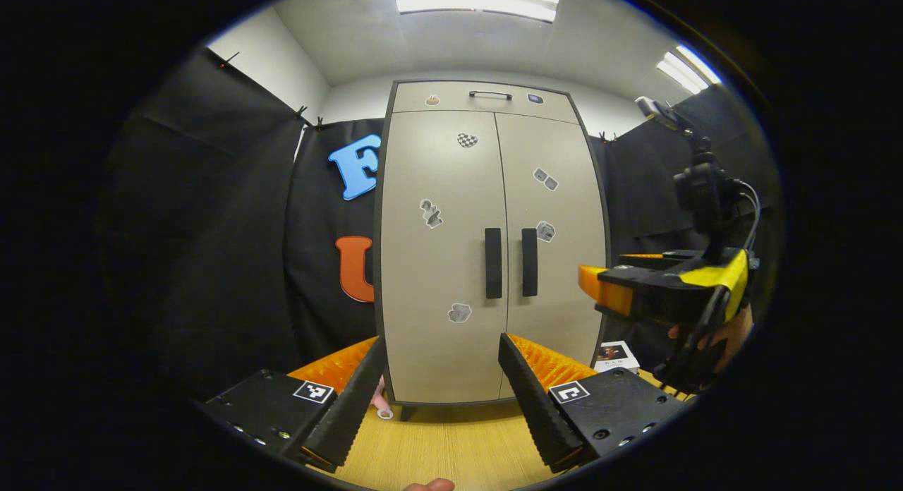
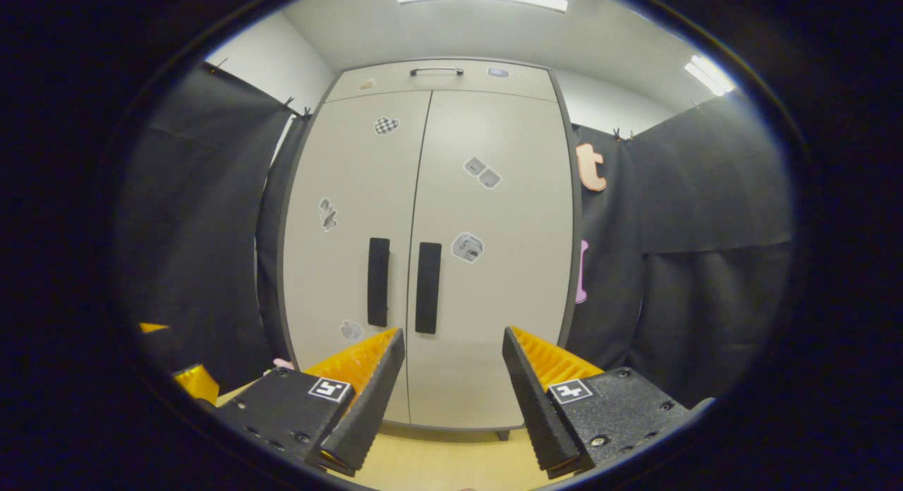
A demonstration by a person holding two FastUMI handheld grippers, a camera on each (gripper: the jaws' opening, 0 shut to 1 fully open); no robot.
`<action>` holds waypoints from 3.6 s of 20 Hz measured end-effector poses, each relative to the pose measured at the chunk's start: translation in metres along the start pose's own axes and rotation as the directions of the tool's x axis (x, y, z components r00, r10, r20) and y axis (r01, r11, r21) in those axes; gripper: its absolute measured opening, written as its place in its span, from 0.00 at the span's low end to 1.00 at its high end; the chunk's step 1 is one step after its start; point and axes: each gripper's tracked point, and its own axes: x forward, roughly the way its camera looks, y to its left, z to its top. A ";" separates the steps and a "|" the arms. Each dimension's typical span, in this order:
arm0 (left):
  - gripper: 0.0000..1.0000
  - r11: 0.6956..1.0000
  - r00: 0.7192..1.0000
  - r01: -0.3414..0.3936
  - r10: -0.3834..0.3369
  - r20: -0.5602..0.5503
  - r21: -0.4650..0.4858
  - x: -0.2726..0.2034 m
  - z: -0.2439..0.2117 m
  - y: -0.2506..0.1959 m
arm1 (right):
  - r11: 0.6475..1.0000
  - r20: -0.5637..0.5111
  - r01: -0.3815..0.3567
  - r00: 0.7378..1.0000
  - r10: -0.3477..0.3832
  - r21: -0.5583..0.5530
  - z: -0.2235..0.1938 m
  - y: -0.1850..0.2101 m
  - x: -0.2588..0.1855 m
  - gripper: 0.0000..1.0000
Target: Open the right door of the double-door shoe cabinet with the right hand, and open the left door with the left hand.
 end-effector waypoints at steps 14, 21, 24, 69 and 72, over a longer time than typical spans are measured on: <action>0.95 0.998 0.997 -0.066 0.065 -0.033 -0.023 -0.008 -0.011 0.040 | 0.999 -0.052 0.033 0.998 -0.032 0.018 0.008 0.018 0.130 0.87; 0.95 0.998 0.997 -0.065 0.064 -0.031 -0.013 -0.001 -0.012 0.042 | 1.000 -0.051 0.005 0.999 -0.004 0.009 0.009 0.026 0.150 0.69; 0.95 0.998 0.998 -0.059 0.059 -0.031 -0.019 0.000 -0.012 0.040 | 1.000 -0.063 0.004 0.998 -0.004 0.007 0.005 0.026 0.155 0.57; 0.95 0.991 0.991 -0.131 0.131 -0.005 -0.011 0.023 -0.008 0.042 | 0.991 -0.071 -0.128 0.990 0.125 -0.038 0.003 -0.123 -0.037 0.13; 0.95 0.992 0.992 -0.126 0.126 -0.005 -0.017 0.023 -0.009 0.034 | 0.992 -0.066 -0.116 0.991 0.112 -0.053 0.001 -0.130 -0.039 0.13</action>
